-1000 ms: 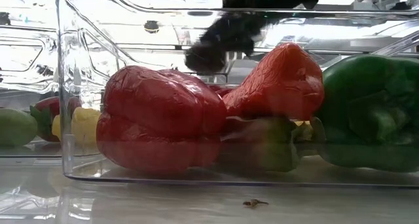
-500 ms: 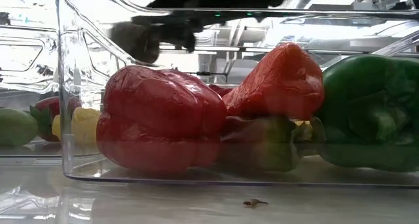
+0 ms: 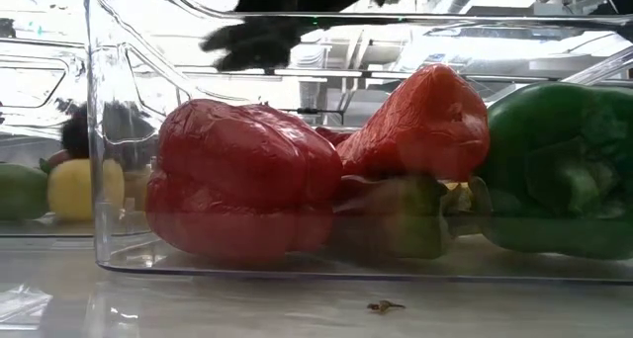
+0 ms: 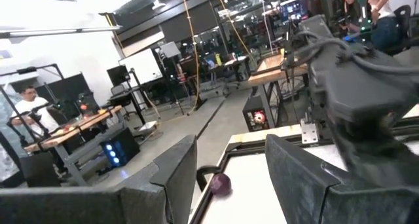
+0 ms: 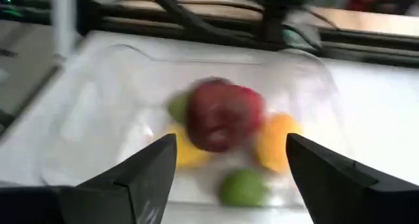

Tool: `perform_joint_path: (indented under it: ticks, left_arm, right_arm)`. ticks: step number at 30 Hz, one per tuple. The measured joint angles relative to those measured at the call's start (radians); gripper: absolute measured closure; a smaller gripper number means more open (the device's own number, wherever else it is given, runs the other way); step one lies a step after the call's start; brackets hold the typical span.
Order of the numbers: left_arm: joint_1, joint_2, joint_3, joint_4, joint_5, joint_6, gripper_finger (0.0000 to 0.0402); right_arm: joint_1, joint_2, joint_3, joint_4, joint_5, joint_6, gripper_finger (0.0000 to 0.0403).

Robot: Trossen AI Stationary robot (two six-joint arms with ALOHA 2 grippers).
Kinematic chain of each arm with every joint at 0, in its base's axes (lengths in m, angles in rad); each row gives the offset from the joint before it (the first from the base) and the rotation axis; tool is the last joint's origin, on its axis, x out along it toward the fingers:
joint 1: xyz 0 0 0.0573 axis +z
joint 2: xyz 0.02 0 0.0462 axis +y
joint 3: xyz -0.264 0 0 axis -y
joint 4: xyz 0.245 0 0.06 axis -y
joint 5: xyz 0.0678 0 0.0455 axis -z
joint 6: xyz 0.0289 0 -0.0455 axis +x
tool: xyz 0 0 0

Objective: Sort produce into baskets
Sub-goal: Put the purple plum into the right transparent bin

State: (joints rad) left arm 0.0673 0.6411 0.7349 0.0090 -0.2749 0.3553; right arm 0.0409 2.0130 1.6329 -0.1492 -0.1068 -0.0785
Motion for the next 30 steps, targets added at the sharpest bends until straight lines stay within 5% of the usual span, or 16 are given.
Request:
perform_joint_path:
  ticks: [6,9,21,30]
  left_arm:
    - [0.000,0.000,0.000,-0.003,0.000,-0.008,0.0233]
    - [0.000,0.000,0.000,-0.005,0.000,-0.011,0.0233]
    - [0.001,0.000,0.000,-0.004,0.001,-0.032,0.0233]
    - [0.001,0.018,0.000,-0.002,0.001,-0.037,0.0233]
  right_arm:
    - [-0.033,-0.104,-0.054,-0.182,0.343,-0.065,0.0083]
    - [-0.069,-0.170,-0.147,-0.191,0.420,-0.070,0.0087]
    - [-0.423,-0.425,-0.725,0.164,0.502,0.069,0.0090]
    - [-0.680,-0.438,-0.848,0.167,0.490,0.114,0.0071]
